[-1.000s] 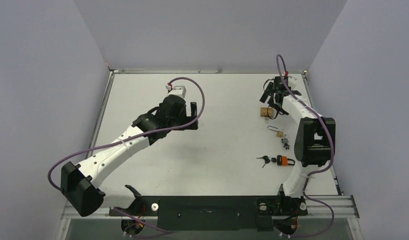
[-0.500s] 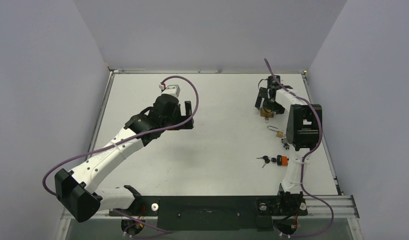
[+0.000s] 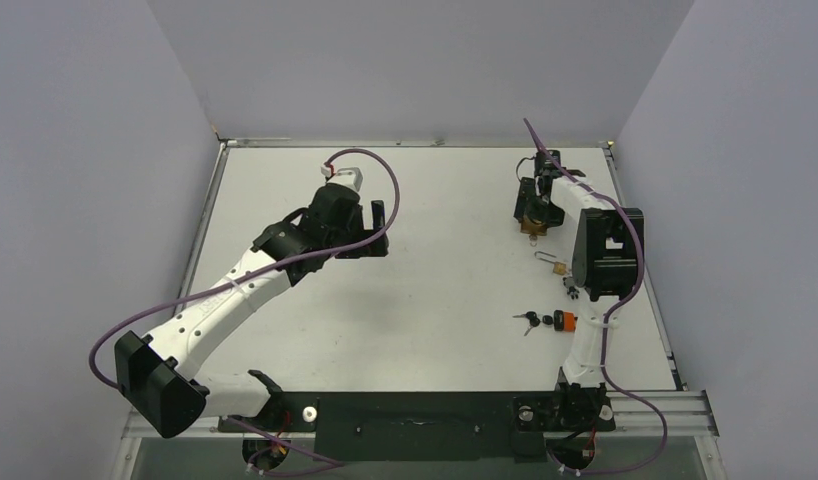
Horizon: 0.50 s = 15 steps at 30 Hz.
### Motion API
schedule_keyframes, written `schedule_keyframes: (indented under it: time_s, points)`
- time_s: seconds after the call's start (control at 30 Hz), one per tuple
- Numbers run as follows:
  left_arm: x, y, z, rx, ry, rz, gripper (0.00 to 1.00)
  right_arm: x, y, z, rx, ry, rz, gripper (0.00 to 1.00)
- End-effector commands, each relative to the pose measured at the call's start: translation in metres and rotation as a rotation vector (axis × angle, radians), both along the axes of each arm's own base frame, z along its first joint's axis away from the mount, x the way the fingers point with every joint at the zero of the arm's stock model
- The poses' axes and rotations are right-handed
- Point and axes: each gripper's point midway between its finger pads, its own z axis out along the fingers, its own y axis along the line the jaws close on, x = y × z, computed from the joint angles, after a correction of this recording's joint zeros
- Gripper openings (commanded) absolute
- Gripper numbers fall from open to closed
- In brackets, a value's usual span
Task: Lock with the key
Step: Pick up the lock from the center of the board.
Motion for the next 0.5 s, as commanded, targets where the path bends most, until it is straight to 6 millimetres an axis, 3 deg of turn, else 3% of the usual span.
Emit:
schedule_keyframes:
  time_s: [0.0,0.03,0.1,0.27,0.47]
  points:
    - [0.005,-0.005,0.02,-0.039,-0.022,-0.01,0.93,-0.002,0.003,-0.004,0.03,0.033,0.035,0.36]
    - [0.005,-0.005,0.02,-0.041,-0.019,-0.01,0.93,-0.002,0.009,-0.001,0.063,0.027,0.046,0.26]
    - [0.005,-0.004,0.019,-0.042,-0.015,-0.002,0.93,-0.002,0.022,0.006,0.116,0.012,0.068,0.23]
    - [0.01,0.0,0.013,-0.048,0.011,0.036,0.93,-0.007,0.055,0.027,0.131,-0.022,0.133,0.21]
    - [0.021,-0.003,-0.003,-0.122,0.051,0.072,0.93,-0.026,0.115,0.052,0.164,-0.066,0.256,0.21]
